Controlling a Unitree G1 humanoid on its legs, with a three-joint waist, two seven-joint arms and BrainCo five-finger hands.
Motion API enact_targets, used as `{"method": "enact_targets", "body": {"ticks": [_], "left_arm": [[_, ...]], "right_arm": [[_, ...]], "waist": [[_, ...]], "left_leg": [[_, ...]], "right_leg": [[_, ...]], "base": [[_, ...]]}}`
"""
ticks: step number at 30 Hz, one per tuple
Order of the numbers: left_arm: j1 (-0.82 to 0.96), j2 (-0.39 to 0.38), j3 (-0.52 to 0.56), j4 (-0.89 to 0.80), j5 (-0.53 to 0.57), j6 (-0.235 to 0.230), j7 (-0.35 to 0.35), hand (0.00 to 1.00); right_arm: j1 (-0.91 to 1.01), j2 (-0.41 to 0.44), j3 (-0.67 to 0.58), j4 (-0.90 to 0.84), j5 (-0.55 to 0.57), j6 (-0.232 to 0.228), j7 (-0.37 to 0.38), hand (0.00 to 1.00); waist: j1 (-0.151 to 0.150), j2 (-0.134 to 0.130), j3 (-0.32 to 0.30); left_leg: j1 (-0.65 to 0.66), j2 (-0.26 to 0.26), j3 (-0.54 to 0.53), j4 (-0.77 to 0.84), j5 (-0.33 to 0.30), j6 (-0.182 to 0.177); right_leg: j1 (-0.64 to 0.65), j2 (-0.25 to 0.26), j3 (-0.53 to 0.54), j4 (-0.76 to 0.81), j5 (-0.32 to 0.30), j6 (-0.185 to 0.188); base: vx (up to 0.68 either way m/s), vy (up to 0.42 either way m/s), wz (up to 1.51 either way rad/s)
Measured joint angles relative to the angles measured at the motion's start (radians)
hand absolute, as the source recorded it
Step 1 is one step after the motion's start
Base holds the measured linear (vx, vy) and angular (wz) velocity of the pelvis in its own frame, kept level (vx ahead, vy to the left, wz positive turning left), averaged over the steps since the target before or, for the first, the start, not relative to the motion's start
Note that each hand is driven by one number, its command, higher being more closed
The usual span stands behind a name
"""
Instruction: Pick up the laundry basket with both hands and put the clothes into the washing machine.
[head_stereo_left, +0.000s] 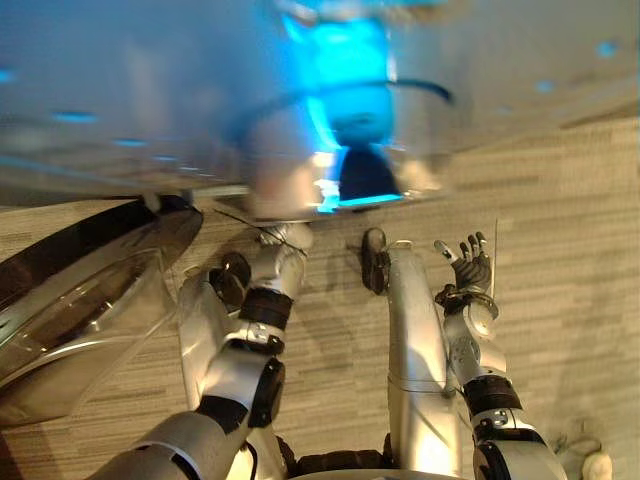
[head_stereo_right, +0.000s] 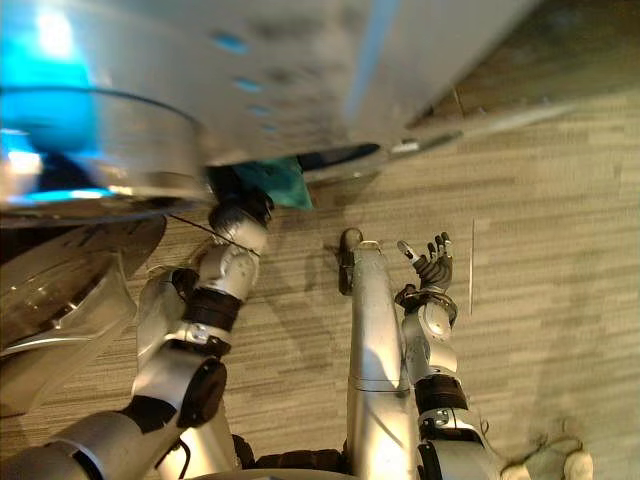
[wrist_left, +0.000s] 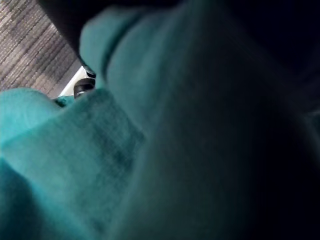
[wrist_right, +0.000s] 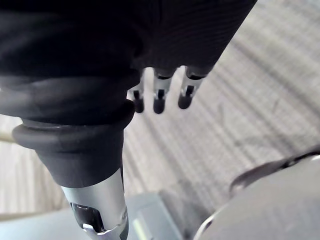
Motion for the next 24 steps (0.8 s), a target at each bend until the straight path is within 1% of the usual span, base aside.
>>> {"method": "enact_targets", "body": {"ticks": [1, 2, 3, 5, 6, 7, 9, 11, 13, 14, 16, 17, 19, 20, 22, 23, 24], "left_arm": [[-0.035, 0.025, 0.000, -0.011, -0.003, -0.004, 0.000, 1.00], [-0.115, 0.087, 0.000, -0.050, -0.004, -0.020, 0.005, 0.00], [-0.163, 0.117, 0.001, -0.073, -0.004, -0.037, 0.009, 0.00], [-0.362, 0.218, -0.001, -0.163, 0.011, -0.111, 0.023, 0.00], [-0.405, 0.236, -0.002, -0.171, 0.013, -0.127, 0.023, 0.00], [-0.408, 0.294, -0.034, -0.143, 0.078, -0.151, 0.030, 0.00], [-0.409, 0.285, -0.031, -0.146, 0.126, -0.122, 0.057, 0.00], [-0.412, 0.298, -0.033, -0.147, 0.216, -0.067, 0.087, 0.00], [-0.413, 0.300, -0.035, -0.147, 0.260, -0.048, 0.099, 0.00], [-0.419, 0.301, -0.043, -0.147, 0.290, -0.031, 0.115, 0.00], [-0.422, 0.303, -0.055, -0.147, 0.331, -0.018, 0.119, 0.00], [-0.422, 0.313, -0.075, -0.146, 0.375, -0.003, 0.123, 0.00], [-0.422, 0.325, -0.091, -0.146, 0.454, 0.024, 0.114, 0.00], [-0.422, 0.325, -0.092, -0.146, 0.476, 0.034, 0.108, 0.00], [-0.422, 0.331, -0.120, -0.134, 0.541, 0.062, 0.099, 0.00], [-0.433, 0.331, -0.145, -0.106, 0.607, 0.089, 0.073, 0.00], [-0.444, 0.332, -0.164, -0.087, 0.647, 0.112, 0.059, 0.00]], "right_arm": [[0.013, 0.002, 0.000, 0.005, 0.000, 0.000, 0.006, 0.00], [0.041, 0.012, -0.008, 0.008, 0.004, 0.008, 0.014, 0.00], [0.050, 0.017, -0.010, 0.010, 0.004, 0.007, 0.016, 0.00], [0.082, 0.021, -0.015, 0.020, 0.009, 0.016, 0.031, 0.00], [0.082, 0.021, -0.015, 0.024, 0.009, 0.017, 0.033, 0.00], [0.080, 0.024, -0.014, 0.024, 0.009, 0.017, 0.043, 0.00], [0.080, 0.023, -0.009, 0.024, 0.009, 0.016, 0.059, 0.00], [0.079, 0.023, -0.009, 0.032, 0.019, 0.015, 0.074, 0.00], [0.079, 0.022, -0.010, 0.033, 0.035, 0.015, 0.077, 0.00], [0.079, 0.022, -0.011, 0.034, 0.038, 0.015, 0.077, 0.00], [0.079, 0.021, -0.012, 0.036, 0.039, 0.015, 0.077, 0.00], [0.079, 0.021, -0.015, 0.040, 0.039, 0.014, 0.077, 0.00], [0.079, 0.019, -0.017, 0.043, 0.039, 0.006, 0.077, 0.00], [0.079, 0.019, -0.017, 0.044, 0.039, 0.004, 0.077, 0.00], [0.081, 0.017, -0.017, 0.044, 0.040, 0.000, 0.078, 0.00], [0.083, 0.014, -0.017, 0.050, 0.043, 0.000, 0.078, 0.00], [0.085, 0.012, -0.017, 0.053, 0.045, 0.000, 0.079, 0.00]], "waist": [[-0.006, -0.001, 0.000], [-0.020, -0.002, 0.001], [-0.026, -0.003, 0.002], [-0.028, -0.004, 0.002], [-0.028, -0.004, 0.002], [-0.034, -0.004, 0.002], [-0.035, -0.004, 0.002], [-0.037, -0.004, 0.002], [-0.038, -0.004, 0.002], [-0.038, -0.004, 0.002], [-0.038, -0.004, 0.002], [-0.037, -0.004, 0.002], [-0.035, -0.004, 0.002], [-0.034, -0.004, 0.002], [-0.031, -0.004, 0.002], [-0.025, -0.004, 0.002], [-0.020, -0.003, 0.002]], "left_leg": [[-0.001, 0.001, -0.003, -0.007, 0.001, -0.001], [-0.005, -0.002, -0.004, -0.005, 0.004, -0.007], [-0.008, -0.002, -0.006, -0.006, 0.006, -0.008], [-0.016, -0.002, -0.022, -0.007, 0.007, -0.010], [-0.012, -0.002, -0.025, -0.007, 0.009, -0.010], [-0.005, -0.002, -0.028, -0.005, 0.026, -0.009], [-0.005, -0.002, -0.029, -0.005, 0.037, -0.006], [-0.013, -0.002, -0.034, -0.018, 0.041, -0.007], [-0.013, -0.003, -0.032, -0.029, 0.042, -0.007], [-0.013, -0.004, -0.030, -0.043, 0.052, -0.009], [-0.013, -0.004, -0.030, -0.051, 0.053, -0.011], [-0.013, -0.003, -0.030, -0.056, 0.054, -0.012], [-0.013, -0.003, -0.038, -0.060, 0.055, -0.014], [-0.013, -0.003, -0.039, -0.061, 0.056, -0.015], [-0.013, -0.003, -0.040, -0.067, 0.057, -0.017], [-0.012, -0.003, -0.040, -0.076, 0.067, -0.015], [-0.012, -0.003, -0.040, -0.082, 0.076, -0.015]], "right_leg": [[-0.002, -0.001, -0.003, -0.003, 0.000, 0.000], [-0.002, -0.004, -0.008, -0.006, 0.007, 0.004], [-0.003, -0.005, -0.011, -0.007, 0.015, 0.002], [-0.002, -0.004, -0.026, -0.020, 0.051, -0.007], [0.001, -0.004, -0.030, -0.021, 0.057, -0.007], [0.011, -0.006, -0.034, -0.020, 0.086, -0.015], [0.012, -0.006, -0.035, -0.019, 0.095, -0.020], [0.010, -0.007, -0.043, -0.036, 0.096, -0.020], [0.011, -0.007, -0.045, -0.049, 0.096, -0.020], [0.011, -0.008, -0.047, -0.057, 0.097, -0.021], [0.012, -0.011, -0.051, -0.064, 0.099, -0.022], [0.013, -0.016, -0.058, -0.069, 0.101, -0.022], [0.017, -0.019, -0.070, -0.077, 0.105, -0.026], [0.019, -0.019, -0.073, -0.080, 0.113, -0.033], [0.019, -0.019, -0.075, -0.087, 0.118, -0.034], [0.020, -0.019, -0.077, -0.091, 0.119, -0.035], [0.021, -0.019, -0.079, -0.094, 0.119, -0.035]], "base": [[-0.06, 0.024, -0.26], [0.00, 0.000, 0.00], [0.00, 0.000, 0.00], [0.01, 0.005, -0.02], [0.05, 0.020, -0.02], [0.05, 0.016, 0.02], [0.05, 0.009, 0.03], [0.04, 0.012, -0.01], [0.02, 0.003, 0.01], [0.03, -0.001, 0.04], [0.03, -0.004, 0.05], [0.03, 0.000, 0.03], [0.01, 0.002, -0.02], [0.03, 0.005, -0.04], [0.00, 0.000, 0.00], [0.00, 0.000, 0.00], [0.02, -0.020, 0.05]]}}
